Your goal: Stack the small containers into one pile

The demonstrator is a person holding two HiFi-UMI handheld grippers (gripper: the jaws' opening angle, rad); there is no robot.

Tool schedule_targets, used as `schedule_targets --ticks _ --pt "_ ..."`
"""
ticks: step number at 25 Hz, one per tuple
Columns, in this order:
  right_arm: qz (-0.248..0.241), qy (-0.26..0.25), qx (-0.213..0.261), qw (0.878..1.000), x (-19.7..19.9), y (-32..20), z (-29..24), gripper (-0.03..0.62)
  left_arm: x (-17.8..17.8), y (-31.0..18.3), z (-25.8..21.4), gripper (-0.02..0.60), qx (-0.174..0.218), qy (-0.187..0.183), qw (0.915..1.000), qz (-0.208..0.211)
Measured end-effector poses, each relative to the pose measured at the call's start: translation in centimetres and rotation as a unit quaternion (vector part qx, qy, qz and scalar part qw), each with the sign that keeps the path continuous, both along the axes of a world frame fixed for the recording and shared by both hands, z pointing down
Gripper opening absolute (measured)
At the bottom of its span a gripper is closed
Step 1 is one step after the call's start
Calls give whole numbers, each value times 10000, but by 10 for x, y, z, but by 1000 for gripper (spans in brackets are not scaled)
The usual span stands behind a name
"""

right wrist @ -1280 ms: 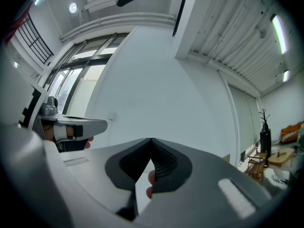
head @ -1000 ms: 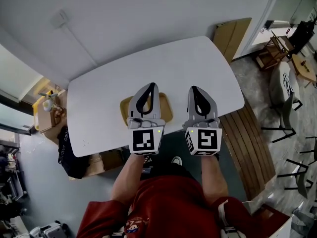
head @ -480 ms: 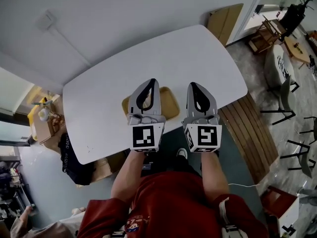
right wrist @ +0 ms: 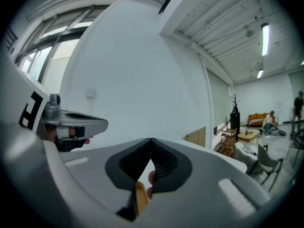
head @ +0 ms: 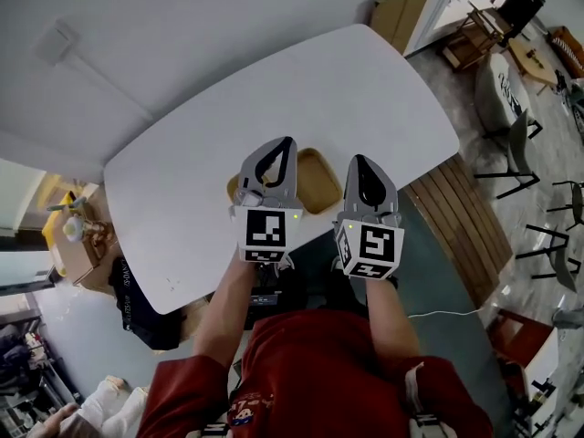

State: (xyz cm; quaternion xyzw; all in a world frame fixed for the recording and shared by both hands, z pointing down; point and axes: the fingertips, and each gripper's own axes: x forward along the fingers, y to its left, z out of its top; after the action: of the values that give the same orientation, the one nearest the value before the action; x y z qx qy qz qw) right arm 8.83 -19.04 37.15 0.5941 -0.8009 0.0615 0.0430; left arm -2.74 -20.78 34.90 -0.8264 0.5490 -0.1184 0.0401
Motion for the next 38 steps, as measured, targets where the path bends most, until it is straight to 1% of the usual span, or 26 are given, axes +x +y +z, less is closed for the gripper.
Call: schedule_targets --ticks 3,6,9,12,14,16,22,24,28,30,31,34,35,38 --pt "206 -140 -442 9987 0 4 27 2 -1 -7 24 3 -294 -216 9991 193" --pt "359 -306 -892 9949 -3 6 56 6 -4 -14 48 8 -634 -362 9966 393" --pt "625 -395 -1347 9881 -7 10 84 26 -7 -21 78 26 -1010 -503 9917 614" --pt "923 -496 -1810 9779 -8 17 109 46 -5 -27 105 60 -1414 -705 9838 848" --pt "1099 -569 -2081 9702 -8 24 123 62 -4 -28 121 78 -1676 -847 9770 1010" --pt "1243 -649 -2358 9616 -10 32 136 92 -3 -29 136 98 -1895 -992 9699 1166" --pt "1553 -866 -3034 9361 -16 47 173 151 -1 -42 174 123 -2278 -1493 9500 1528" --pt "1618 -947 -3231 9276 -15 50 184 166 0 -44 187 132 -2448 -1633 9418 1626" --pt "1705 -1169 -3595 9100 -11 54 204 171 5 -45 210 144 -2765 -1924 9235 1835" --pt "1688 -1295 -3772 9014 -13 56 215 170 6 -47 221 149 -2840 -2123 9150 1925" --pt "1667 -1336 -3851 8978 -14 57 220 170 5 -48 225 149 -2861 -2202 9121 1941" --pt "1615 -1407 -4016 8904 -19 61 231 169 3 -51 237 150 -2974 -2323 9055 1940" --pt "1609 -1431 -4048 8887 -20 61 232 167 2 -52 241 149 -3039 -2360 9018 1965" --pt "1589 -1476 -4075 8871 -21 57 233 161 2 -52 253 148 -3288 -2492 8858 2124"
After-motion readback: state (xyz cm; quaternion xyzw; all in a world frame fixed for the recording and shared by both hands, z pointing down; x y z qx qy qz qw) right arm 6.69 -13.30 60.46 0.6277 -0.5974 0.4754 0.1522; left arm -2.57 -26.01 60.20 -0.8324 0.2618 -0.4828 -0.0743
